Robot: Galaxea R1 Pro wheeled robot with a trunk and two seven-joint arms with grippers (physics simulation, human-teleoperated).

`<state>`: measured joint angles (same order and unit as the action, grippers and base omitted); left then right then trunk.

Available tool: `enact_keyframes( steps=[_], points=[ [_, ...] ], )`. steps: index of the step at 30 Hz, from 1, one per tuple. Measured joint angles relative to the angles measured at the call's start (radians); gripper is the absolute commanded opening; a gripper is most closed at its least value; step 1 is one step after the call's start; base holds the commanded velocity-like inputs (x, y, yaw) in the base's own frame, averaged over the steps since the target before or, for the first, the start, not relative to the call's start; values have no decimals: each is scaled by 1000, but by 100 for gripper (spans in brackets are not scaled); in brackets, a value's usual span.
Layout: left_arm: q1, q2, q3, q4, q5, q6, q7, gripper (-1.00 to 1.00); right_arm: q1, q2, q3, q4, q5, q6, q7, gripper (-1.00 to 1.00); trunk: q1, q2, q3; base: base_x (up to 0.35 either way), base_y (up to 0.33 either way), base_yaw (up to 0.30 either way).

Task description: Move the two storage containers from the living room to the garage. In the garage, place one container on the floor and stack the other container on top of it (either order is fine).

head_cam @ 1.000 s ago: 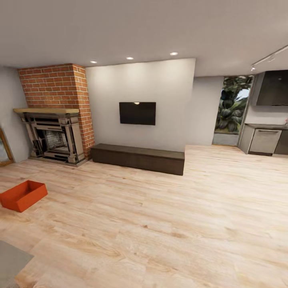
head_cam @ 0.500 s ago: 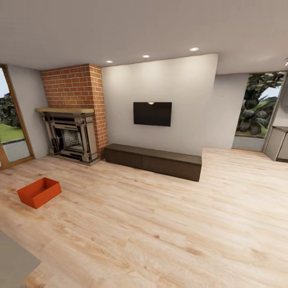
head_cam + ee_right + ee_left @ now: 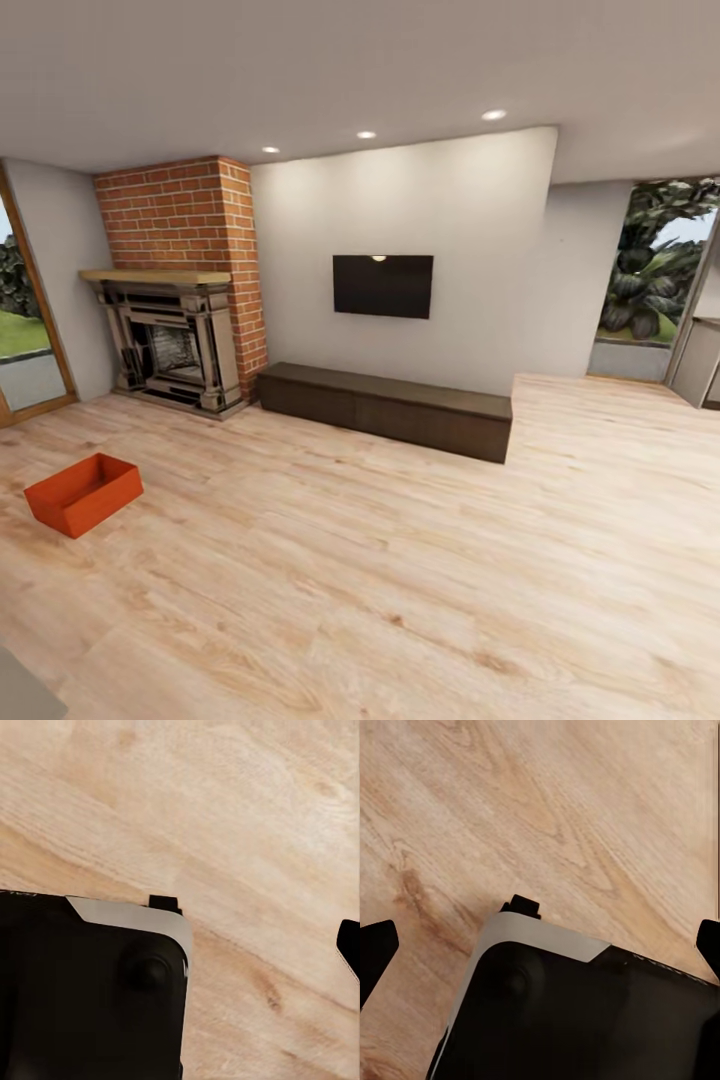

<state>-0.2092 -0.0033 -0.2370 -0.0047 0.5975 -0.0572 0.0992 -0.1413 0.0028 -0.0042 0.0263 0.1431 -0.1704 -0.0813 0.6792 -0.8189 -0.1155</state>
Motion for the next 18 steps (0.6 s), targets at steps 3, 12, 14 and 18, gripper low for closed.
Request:
enact_keyframes(
  steps=[3,12,14,18],
  points=[
    [0,1,0,0,0,0,0,100,0,0,0,0,0,0,0,100,0,0,0,325,0,0],
    [0,2,1,0,0,1,0,100,0,2,-3,0,-2,1,-5,100,0,0,0,325,0,0],
    [0,2,1,0,0,1,0,100,0,3,-4,0,-2,0,-4,100,0,0,0,325,0,3],
    [0,2,0,0,0,1,1,100,0,2,-5,0,-1,-2,-1,100,0,0,0,325,0,129]
  ],
)
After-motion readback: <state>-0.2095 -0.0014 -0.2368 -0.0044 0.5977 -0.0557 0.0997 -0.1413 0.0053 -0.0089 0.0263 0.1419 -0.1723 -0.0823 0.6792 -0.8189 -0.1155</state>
